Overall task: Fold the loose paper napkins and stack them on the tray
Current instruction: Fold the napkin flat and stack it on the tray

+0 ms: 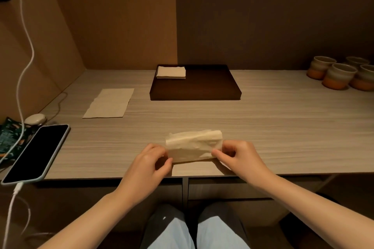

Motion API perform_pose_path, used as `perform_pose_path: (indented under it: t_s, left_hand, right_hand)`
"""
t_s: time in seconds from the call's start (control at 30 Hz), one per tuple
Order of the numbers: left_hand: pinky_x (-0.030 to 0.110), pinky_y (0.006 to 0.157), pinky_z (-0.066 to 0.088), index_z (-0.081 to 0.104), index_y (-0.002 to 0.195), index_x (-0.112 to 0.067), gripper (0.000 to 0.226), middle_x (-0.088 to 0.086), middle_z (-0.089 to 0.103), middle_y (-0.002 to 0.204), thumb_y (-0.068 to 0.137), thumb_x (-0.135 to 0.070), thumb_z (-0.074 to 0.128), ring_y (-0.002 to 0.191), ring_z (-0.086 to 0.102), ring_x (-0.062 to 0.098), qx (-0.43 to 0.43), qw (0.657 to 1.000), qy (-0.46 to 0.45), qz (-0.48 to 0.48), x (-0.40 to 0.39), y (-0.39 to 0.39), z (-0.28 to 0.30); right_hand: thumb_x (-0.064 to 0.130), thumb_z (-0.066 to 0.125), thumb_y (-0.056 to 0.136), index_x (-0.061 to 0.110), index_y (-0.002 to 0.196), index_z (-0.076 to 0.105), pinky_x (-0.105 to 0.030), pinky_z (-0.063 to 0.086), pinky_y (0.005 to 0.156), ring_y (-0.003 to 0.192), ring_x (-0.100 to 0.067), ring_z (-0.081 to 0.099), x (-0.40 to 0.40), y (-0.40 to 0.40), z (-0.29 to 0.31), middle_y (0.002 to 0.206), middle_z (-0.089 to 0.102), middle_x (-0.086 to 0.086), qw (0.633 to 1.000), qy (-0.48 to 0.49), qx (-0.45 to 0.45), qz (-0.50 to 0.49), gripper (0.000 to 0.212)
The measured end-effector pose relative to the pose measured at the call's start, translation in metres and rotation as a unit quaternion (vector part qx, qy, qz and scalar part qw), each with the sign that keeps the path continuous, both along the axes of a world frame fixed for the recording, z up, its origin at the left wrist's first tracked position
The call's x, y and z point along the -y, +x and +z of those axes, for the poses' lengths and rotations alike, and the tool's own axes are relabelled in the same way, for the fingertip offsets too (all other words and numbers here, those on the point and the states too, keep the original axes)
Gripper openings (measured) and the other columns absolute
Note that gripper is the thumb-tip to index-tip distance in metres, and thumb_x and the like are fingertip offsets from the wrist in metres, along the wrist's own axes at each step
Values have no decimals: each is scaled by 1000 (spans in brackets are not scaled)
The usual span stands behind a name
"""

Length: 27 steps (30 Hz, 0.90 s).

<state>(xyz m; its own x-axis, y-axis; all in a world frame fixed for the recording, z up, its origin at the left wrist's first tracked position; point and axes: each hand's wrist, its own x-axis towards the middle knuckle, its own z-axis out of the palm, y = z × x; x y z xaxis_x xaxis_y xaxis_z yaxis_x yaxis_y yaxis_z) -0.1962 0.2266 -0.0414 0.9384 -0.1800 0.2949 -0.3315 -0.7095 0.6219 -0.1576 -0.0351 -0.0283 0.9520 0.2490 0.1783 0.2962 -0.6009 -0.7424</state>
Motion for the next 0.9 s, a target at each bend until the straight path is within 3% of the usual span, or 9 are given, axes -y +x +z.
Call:
perform_pose_path:
  t_s: [0.1,0.23,0.37,0.47,0.57,0.73,0.9]
  left_hand:
    - [17,75,44,62,87,-35,8,-11,58,95,89,-28,59,90,56,0,-10,998,-40,56,7,8,3]
    - [7,72,36,69,101,-28,15,-8,60,98,89,-24,61,90,54,-1,-7,993,-28,113,13,15,0]
    - [14,71,39,69,107,-24,20,-6,60,100,87,-27,63,89,54,4,-12,988,-24,152,16,17,-2]
    - [10,69,36,70,108,-23,22,-5,60,100,87,-24,64,88,54,4,-8,986,-14,166,18,18,-1]
    - [9,68,36,68,111,-24,26,-6,61,97,85,-23,64,86,56,4,-5,986,-14,166,18,16,-2]
    - [23,72,52,67,106,-27,23,-9,60,95,83,-24,66,81,58,3,-1,987,-18,162,17,12,-1]
    - [29,71,53,68,91,-26,10,-10,60,91,82,-25,65,81,56,5,2,984,-5,178,19,15,-1]
  right_hand:
    - [27,71,85,12,61,65,-21,42,55,55,-3,54,-6,5,2,57,62,-1,999,11,-16,-45,29]
    - [31,73,79,19,56,60,-24,42,53,51,-4,51,-12,13,2,51,56,6,993,-32,-19,-109,29]
    - [37,71,82,10,60,63,-33,49,57,57,-10,57,-16,21,4,56,60,2,991,-57,-46,-115,35]
    - [39,67,81,2,60,65,-41,55,63,63,-19,63,-17,29,6,62,67,-7,988,-75,-72,-112,43]
    - [40,66,81,9,49,62,-40,55,63,61,-20,64,-19,35,9,56,65,-5,985,-93,-88,-119,44]
    - [44,66,84,10,60,70,-33,52,61,61,-16,65,-25,38,10,60,68,-1,974,-163,-88,-132,42]
    - [48,64,85,10,66,71,-39,57,67,63,-19,65,-26,41,12,65,69,-2,971,-186,-80,-129,43]
